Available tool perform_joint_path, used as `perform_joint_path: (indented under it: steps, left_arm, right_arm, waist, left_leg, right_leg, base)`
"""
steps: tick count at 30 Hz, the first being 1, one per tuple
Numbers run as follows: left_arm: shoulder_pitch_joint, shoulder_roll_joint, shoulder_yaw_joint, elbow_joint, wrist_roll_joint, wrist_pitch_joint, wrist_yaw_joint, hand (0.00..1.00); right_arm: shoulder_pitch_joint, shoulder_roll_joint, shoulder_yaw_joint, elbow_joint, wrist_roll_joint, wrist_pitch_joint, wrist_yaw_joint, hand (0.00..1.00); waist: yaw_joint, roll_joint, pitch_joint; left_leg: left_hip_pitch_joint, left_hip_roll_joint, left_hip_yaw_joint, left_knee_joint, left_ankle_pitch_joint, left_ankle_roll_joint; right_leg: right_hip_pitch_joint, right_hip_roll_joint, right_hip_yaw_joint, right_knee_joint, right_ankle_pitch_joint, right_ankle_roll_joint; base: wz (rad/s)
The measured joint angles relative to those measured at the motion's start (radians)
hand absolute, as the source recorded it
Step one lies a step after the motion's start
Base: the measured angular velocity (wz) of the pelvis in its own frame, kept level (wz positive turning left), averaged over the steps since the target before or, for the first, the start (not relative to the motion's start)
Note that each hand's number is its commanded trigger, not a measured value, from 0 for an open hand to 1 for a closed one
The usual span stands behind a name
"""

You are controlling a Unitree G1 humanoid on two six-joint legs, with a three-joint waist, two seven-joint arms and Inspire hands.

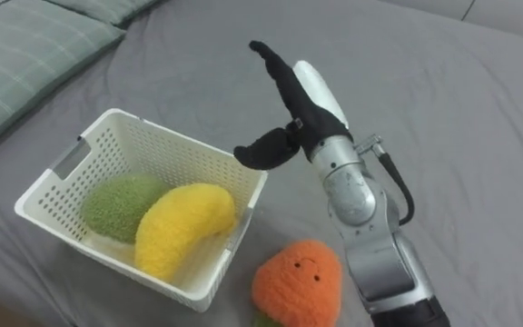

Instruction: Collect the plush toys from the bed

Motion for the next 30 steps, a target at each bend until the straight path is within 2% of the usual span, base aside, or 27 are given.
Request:
perform_joint_path:
  steps: [6, 10, 15, 20, 24, 30]
  left_arm:
    - [0.017, -0.006, 0.009, 0.006, -0.003, -0.005, -0.004, 0.00]
    - [0.024, -0.010, 0.023, 0.007, -0.001, -0.006, 0.001, 0.00]
    - [0.041, -0.010, 0.020, -0.008, -0.002, -0.007, 0.014, 0.00]
    - [0.045, -0.009, 0.020, 0.003, -0.002, -0.017, 0.015, 0.00]
    - [0.055, -0.009, 0.022, 0.003, -0.002, -0.017, 0.015, 0.00]
    - [0.059, -0.010, 0.022, -0.002, -0.003, -0.016, 0.015, 0.00]
  right_arm:
    - [0.043, -0.002, -0.054, 0.000, 0.039, 0.000, -0.042, 0.00]
    - [0.074, -0.003, -0.082, 0.015, 0.051, -0.008, -0.074, 0.00]
    - [0.124, -0.004, -0.095, 0.084, 0.088, -0.010, -0.092, 0.00]
    - [0.202, -0.004, -0.108, 0.092, 0.109, -0.019, -0.111, 0.00]
    - [0.212, -0.004, -0.112, 0.116, 0.105, -0.022, -0.113, 0.00]
    - [0.225, -0.004, -0.111, 0.211, 0.105, -0.031, -0.105, 0.00]
  waist:
    - [-0.038, 0.002, -0.0007]
    - [-0.046, 0.001, -0.0015]
    - [-0.072, 0.001, -0.0025]
    - [-0.080, 0.002, -0.0038]
    - [-0.098, 0.003, -0.0040]
    - [-0.101, 0.003, -0.0058]
  left_leg:
    - [0.003, 0.000, 0.010, -0.002, -0.001, 0.002]
    - [0.006, 0.002, 0.025, -0.004, -0.002, 0.002]
    - [0.010, 0.001, 0.030, -0.005, -0.004, 0.006]
    - [0.011, 0.001, 0.032, -0.005, -0.006, 0.007]
    - [0.011, 0.002, 0.033, -0.005, -0.007, 0.007]
    - [0.011, 0.002, 0.036, -0.004, -0.008, 0.008]
  right_leg:
    - [0.000, 0.000, 0.010, 0.003, 0.000, 0.000]
    - [-0.004, 0.002, 0.025, 0.004, 0.001, 0.001]
    - [-0.005, 0.002, 0.030, 0.004, 0.002, 0.003]
    - [-0.004, 0.002, 0.031, 0.003, 0.003, 0.004]
    - [-0.005, 0.002, 0.033, 0.003, 0.003, 0.004]
    - [-0.005, 0.002, 0.039, 0.003, 0.003, 0.005]
  base:
    - [-0.06]
    - [-0.11]
    - [-0.02]
    - [0.00]
    - [0.00]
    - [-0.01]
